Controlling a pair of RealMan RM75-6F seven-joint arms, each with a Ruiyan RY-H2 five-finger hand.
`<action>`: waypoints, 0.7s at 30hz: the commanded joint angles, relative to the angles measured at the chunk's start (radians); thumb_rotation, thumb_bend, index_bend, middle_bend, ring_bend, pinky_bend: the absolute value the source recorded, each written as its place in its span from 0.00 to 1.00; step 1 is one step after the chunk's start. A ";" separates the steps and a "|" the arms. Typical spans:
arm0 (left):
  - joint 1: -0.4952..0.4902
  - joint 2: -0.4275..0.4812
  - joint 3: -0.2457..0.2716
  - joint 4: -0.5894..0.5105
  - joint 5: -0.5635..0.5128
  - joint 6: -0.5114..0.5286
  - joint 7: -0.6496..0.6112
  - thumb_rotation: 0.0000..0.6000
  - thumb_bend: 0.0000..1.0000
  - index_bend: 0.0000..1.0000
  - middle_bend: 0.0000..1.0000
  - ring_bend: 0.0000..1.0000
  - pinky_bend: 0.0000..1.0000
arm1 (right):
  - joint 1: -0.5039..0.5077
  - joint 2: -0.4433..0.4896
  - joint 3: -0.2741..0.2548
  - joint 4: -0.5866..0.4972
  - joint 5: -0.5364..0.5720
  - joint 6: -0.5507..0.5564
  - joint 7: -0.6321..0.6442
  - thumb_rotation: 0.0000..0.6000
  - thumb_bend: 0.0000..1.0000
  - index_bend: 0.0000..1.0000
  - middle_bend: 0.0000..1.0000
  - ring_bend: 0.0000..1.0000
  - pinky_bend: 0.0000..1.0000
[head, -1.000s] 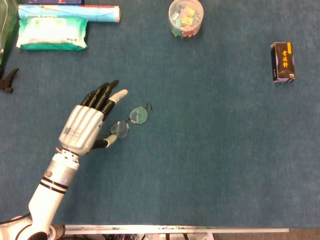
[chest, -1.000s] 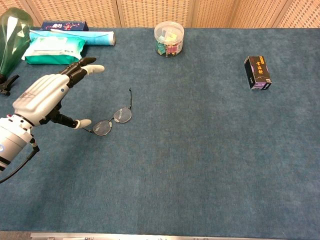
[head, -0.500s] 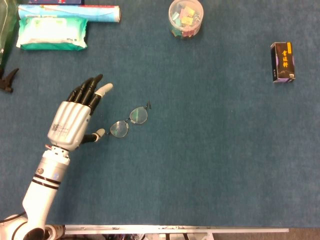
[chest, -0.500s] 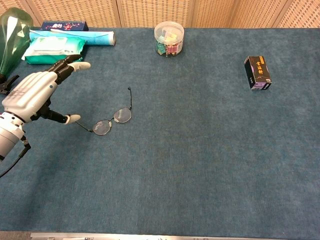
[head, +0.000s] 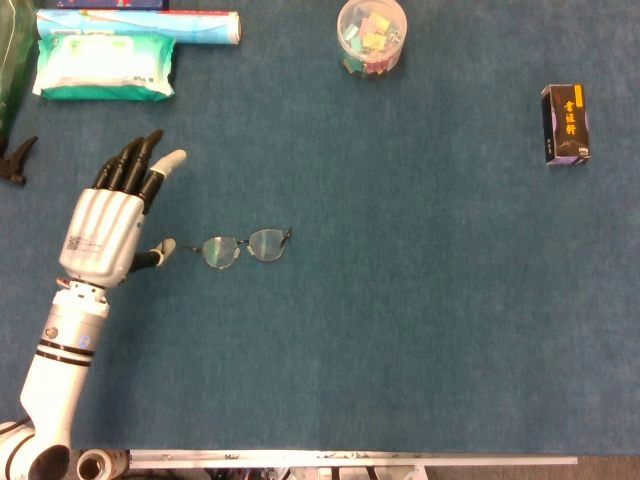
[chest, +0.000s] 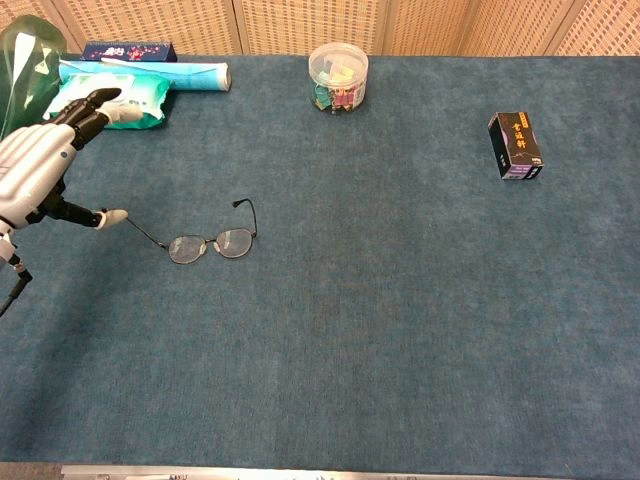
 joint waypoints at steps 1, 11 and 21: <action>-0.001 0.004 -0.007 0.008 -0.010 -0.001 -0.004 1.00 0.13 0.14 0.00 0.00 0.14 | 0.001 -0.001 0.001 0.001 0.001 -0.001 -0.002 1.00 0.16 0.51 0.47 0.36 0.60; 0.000 0.012 -0.018 0.024 -0.037 -0.003 -0.001 1.00 0.13 0.14 0.00 0.00 0.14 | 0.002 0.000 0.002 0.003 0.001 -0.002 0.001 1.00 0.16 0.51 0.47 0.36 0.60; 0.004 0.019 -0.013 0.003 -0.046 -0.003 0.012 1.00 0.13 0.14 0.00 0.00 0.14 | 0.001 0.000 0.002 -0.001 -0.003 0.002 0.005 1.00 0.16 0.51 0.47 0.36 0.60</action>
